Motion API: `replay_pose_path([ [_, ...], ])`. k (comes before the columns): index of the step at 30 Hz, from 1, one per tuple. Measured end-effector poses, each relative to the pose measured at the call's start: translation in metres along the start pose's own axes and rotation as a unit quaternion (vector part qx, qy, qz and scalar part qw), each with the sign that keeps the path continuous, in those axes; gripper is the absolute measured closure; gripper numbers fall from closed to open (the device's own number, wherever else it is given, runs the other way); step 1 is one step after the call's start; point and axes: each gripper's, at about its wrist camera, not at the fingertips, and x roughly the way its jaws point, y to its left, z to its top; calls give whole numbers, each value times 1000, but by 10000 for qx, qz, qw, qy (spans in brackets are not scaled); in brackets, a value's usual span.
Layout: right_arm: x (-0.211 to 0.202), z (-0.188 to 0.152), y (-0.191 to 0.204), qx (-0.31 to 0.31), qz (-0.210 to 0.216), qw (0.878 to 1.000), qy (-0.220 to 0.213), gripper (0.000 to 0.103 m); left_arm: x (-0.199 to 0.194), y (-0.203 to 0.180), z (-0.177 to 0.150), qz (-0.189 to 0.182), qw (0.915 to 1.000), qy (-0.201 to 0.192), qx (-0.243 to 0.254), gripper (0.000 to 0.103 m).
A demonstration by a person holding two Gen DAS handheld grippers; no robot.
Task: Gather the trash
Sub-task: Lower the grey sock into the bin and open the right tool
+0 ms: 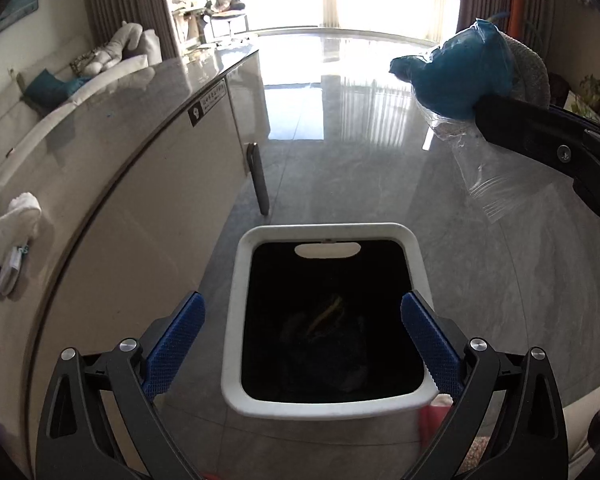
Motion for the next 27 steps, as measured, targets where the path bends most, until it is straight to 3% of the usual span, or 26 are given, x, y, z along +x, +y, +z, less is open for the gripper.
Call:
replay_pose_path([
  [7, 7, -3, 0, -38, 36, 9999, 89, 80, -14, 19, 3, 234, 9988, -209, -383, 6],
  [13, 27, -9, 6, -100, 130, 9993, 325, 80, -34, 62, 5, 1106, 9871, -635, -969, 6],
  [18, 45, -19, 20, -280, 219, 9975, 604, 80, -50, 90, 3, 1222, 9789, -875, -1383, 5],
  [23, 62, -30, 29, -421, 209, 9949, 888, 79, -54, 101, -3, 1216, 9782, -855, -1452, 5],
  [24, 66, -32, 30, -456, 150, 9943, 950, 75, -56, 104, -6, 1220, 9780, -859, -1457, 5],
  [26, 78, -37, 31, -515, 19, 9909, 1245, 38, -58, 109, -7, 1270, 9772, -864, -1464, 5],
  [27, 82, -38, 33, -535, -131, 9899, 1305, 13, -60, 111, -9, 1301, 9766, -868, -1477, 5],
])
